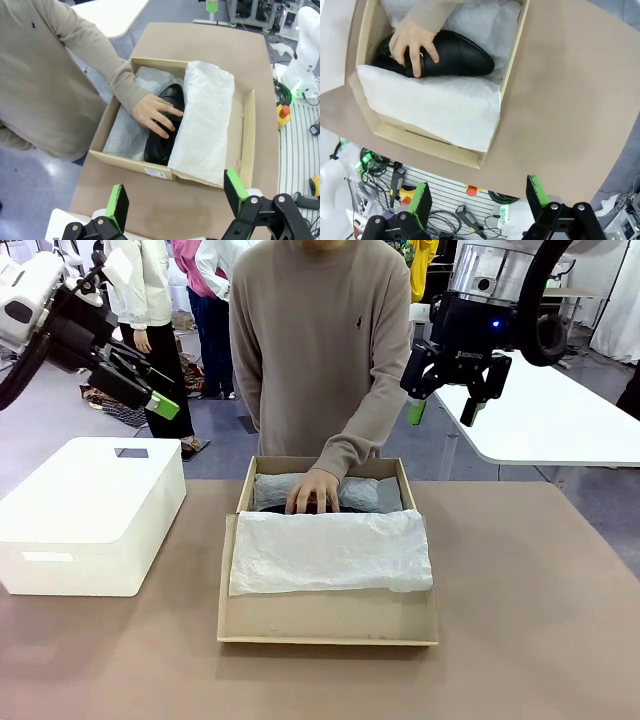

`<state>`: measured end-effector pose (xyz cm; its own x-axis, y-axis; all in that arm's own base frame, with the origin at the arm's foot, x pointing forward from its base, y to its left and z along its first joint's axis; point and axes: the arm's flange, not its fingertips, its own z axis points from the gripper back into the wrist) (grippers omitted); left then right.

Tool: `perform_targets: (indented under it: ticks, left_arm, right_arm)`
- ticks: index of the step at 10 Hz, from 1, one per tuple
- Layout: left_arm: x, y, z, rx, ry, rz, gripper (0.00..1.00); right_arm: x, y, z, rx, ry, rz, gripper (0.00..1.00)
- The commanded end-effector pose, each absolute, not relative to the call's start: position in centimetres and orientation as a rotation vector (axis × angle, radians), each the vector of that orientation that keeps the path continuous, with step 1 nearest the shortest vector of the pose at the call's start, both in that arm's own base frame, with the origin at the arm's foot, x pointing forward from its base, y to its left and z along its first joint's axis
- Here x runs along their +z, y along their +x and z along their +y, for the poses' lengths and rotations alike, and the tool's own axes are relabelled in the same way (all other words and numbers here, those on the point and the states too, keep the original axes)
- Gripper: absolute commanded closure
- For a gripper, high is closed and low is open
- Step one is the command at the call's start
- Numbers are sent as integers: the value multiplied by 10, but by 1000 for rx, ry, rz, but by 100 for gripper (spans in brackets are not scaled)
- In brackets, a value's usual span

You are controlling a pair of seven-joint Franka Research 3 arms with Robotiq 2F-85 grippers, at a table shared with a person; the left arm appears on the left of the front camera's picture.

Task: Pack the shoes into the box.
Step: Close the Shoes Box.

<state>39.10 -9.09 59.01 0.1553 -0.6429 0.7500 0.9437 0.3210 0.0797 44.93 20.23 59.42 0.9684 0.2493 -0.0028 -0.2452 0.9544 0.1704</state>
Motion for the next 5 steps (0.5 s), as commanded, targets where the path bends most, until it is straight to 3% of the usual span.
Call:
perform_targets:
  ticks: [1,5]
  left_arm:
    - [590,392,-91,-1208,-480,-807,0]
    - [590,392,-91,-1208,-480,-807,0]
  right_arm:
    - [597,453,208,259,175,19,0]
    - [597,453,208,259,175,19,0]
